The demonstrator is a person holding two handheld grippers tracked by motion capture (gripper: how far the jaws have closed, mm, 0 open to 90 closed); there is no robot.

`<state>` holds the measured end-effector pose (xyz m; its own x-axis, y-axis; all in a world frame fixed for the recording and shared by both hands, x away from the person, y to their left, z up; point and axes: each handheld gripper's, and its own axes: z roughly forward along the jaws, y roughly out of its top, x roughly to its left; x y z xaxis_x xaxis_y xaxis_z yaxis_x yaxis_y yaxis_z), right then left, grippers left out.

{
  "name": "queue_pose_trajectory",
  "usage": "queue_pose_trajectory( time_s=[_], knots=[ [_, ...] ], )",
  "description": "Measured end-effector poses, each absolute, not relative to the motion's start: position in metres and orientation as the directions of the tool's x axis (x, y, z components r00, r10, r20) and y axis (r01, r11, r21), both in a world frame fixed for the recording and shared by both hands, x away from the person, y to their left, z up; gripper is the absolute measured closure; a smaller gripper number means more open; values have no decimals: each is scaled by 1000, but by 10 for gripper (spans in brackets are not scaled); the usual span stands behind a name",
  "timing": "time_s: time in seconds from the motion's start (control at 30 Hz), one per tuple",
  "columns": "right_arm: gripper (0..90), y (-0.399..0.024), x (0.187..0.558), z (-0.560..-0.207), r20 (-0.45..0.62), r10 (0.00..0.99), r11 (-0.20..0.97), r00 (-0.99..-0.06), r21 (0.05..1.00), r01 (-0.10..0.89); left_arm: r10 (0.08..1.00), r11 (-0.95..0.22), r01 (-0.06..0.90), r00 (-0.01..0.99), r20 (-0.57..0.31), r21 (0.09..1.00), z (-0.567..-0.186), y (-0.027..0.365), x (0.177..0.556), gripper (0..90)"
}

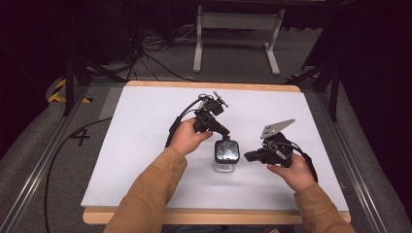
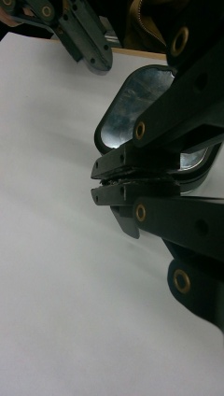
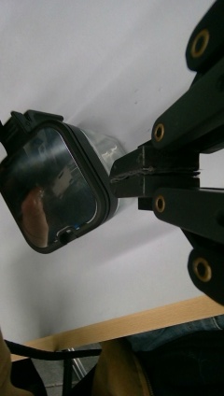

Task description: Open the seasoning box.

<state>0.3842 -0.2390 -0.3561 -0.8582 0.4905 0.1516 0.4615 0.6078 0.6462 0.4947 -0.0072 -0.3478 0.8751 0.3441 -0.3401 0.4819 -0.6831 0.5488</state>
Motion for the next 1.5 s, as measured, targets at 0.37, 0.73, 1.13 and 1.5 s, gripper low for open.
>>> queue_pose_trajectory(
  time_s=[0.37,0.73,1.13,1.5],
  knots=[
    [897,-230,383,-363,155,469,644,-869,613,457,340,-689,485,872,-351,538,-347,-7,496,863],
    [896,-225,382,-365,144,453,648,-880,625,436,342,-686,491,869,-357,537,-347,-7,496,863],
    [898,-222,378,-362,135,447,642,-884,640,422,375,-681,478,878,-296,555,-342,-7,489,858],
    [899,-226,379,-351,130,446,600,-885,690,404,399,-600,425,893,-207,677,-301,28,456,887]
  ],
)
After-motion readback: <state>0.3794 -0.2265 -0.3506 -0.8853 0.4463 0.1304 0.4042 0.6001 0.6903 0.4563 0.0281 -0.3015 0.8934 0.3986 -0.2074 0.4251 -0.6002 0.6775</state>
